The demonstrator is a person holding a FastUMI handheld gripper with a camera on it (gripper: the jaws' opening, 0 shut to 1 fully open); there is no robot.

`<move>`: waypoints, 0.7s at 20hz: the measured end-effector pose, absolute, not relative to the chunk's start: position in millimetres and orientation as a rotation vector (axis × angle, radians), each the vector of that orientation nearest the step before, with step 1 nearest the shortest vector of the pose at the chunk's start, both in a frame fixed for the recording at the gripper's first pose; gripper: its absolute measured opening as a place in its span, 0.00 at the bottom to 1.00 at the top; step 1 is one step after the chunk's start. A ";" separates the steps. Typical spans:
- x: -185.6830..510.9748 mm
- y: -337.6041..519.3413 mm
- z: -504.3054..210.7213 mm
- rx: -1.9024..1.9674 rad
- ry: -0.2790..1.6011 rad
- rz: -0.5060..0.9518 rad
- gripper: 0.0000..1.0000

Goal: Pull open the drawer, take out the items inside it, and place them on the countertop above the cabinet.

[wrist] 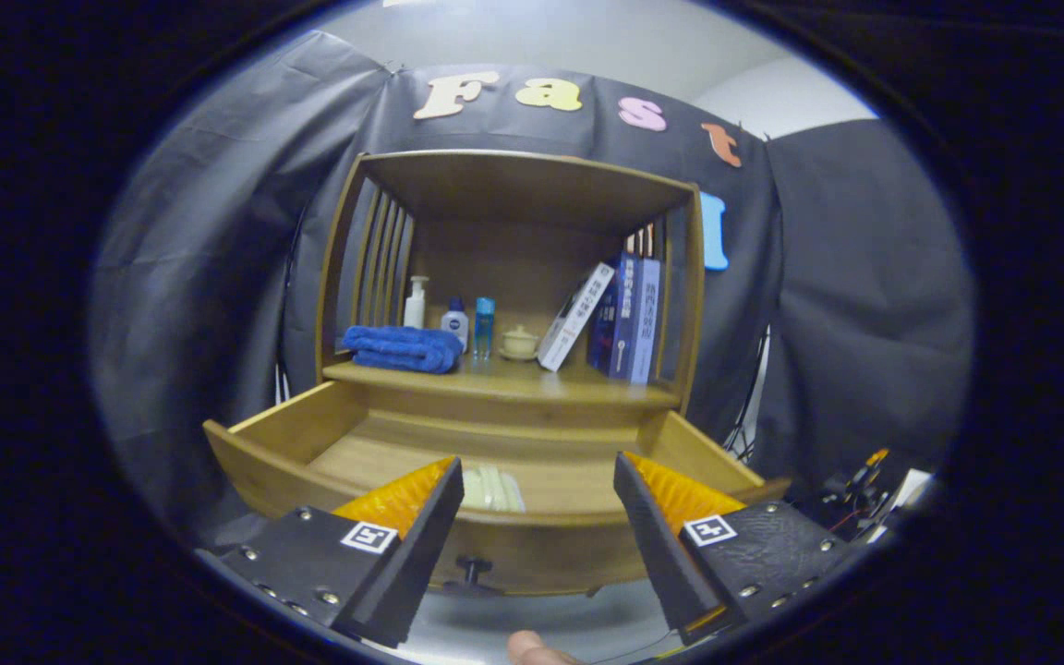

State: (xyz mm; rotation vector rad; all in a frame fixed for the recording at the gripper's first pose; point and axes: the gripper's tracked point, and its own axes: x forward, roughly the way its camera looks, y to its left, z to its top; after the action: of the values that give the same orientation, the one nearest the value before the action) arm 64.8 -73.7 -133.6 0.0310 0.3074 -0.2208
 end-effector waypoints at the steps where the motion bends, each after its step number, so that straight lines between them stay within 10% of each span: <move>1: 76.3 -70.2 -130.3 0.030 0.318 -0.200 0.97; 14: 169.3 -59.5 -232.6 -0.032 0.808 -0.014 0.93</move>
State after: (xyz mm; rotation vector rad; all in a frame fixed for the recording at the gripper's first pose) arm 169.3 -59.5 -232.6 -0.0324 0.8080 -0.0140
